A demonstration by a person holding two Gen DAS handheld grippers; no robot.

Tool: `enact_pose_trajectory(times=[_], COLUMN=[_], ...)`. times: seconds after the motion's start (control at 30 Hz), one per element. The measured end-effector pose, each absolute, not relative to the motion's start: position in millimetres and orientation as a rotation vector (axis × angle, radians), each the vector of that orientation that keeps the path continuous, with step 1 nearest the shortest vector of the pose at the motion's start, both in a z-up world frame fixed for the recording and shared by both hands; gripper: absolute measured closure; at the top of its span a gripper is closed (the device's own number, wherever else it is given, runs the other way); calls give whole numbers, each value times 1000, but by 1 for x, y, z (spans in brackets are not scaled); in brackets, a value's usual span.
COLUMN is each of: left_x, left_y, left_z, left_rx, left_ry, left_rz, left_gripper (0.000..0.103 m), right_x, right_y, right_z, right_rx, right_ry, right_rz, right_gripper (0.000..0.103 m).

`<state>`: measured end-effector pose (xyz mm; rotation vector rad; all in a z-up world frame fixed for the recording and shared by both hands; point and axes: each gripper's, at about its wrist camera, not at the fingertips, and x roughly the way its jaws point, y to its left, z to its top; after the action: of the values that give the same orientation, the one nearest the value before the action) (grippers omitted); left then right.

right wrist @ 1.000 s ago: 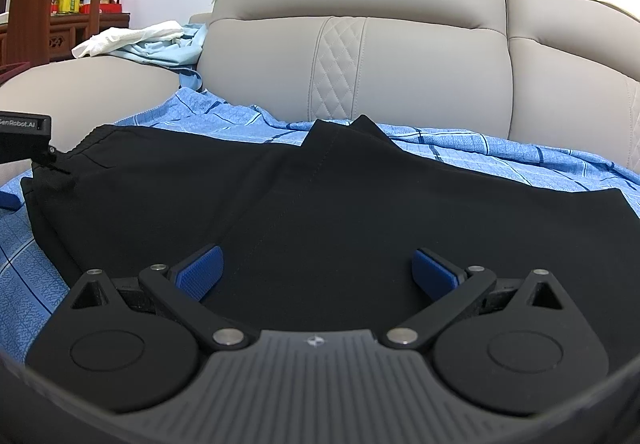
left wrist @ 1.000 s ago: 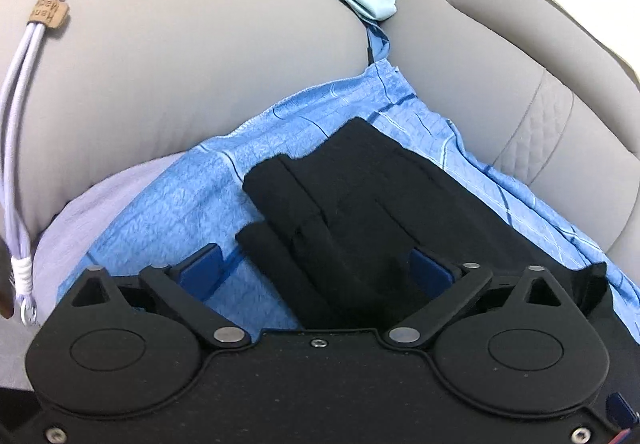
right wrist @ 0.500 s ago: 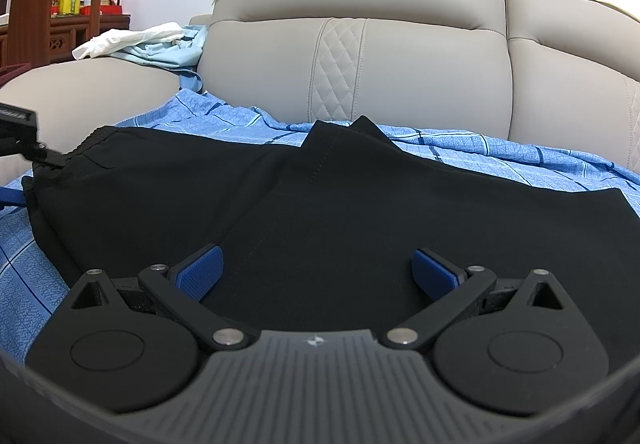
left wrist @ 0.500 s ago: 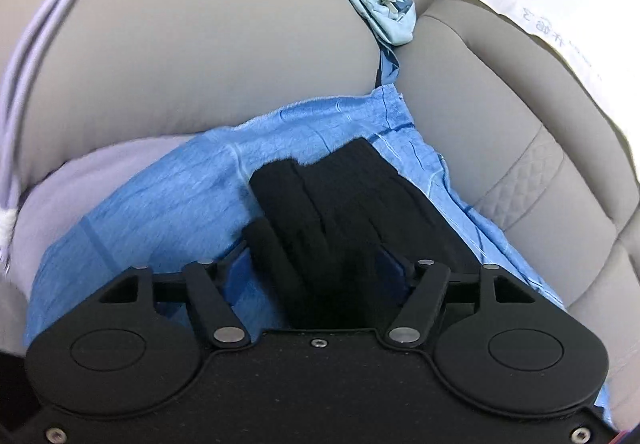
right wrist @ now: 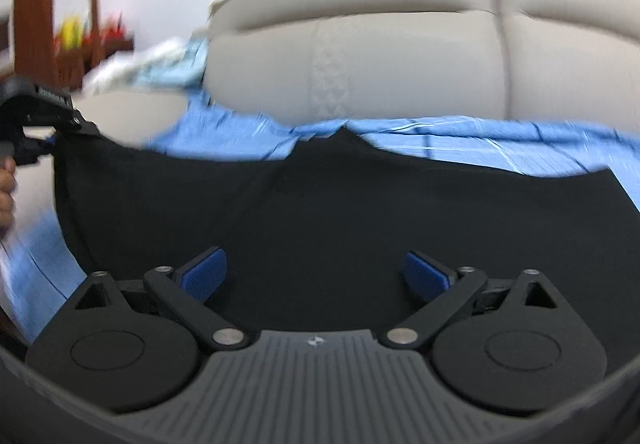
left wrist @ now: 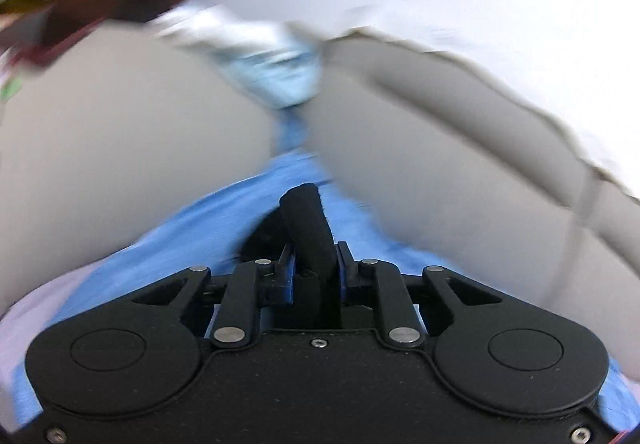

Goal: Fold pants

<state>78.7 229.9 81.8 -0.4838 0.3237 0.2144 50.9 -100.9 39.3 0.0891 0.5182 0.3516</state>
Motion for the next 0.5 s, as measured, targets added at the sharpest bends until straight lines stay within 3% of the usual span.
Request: enact_pose_trajectory(times=[0.2, 0.4, 0.47, 0.5], left_x=[115, 146, 133, 128], left_y=[98, -54, -67, -68], left_z=[126, 91, 82, 81], left_rx=[-335, -47, 21, 41], left_ry=[314, 662, 653, 643], left_rz=[-205, -581, -593, -593], left_gripper=[83, 74, 50, 46], right_x=[43, 29, 25, 22], right_y=[-195, -264, -271, -273], right_z=[68, 70, 63, 59], right_rx=[215, 278, 290, 291], right_ry=[478, 467, 485, 493], right_rz=[158, -25, -43, -43], right_gripper=[1, 1, 1, 1])
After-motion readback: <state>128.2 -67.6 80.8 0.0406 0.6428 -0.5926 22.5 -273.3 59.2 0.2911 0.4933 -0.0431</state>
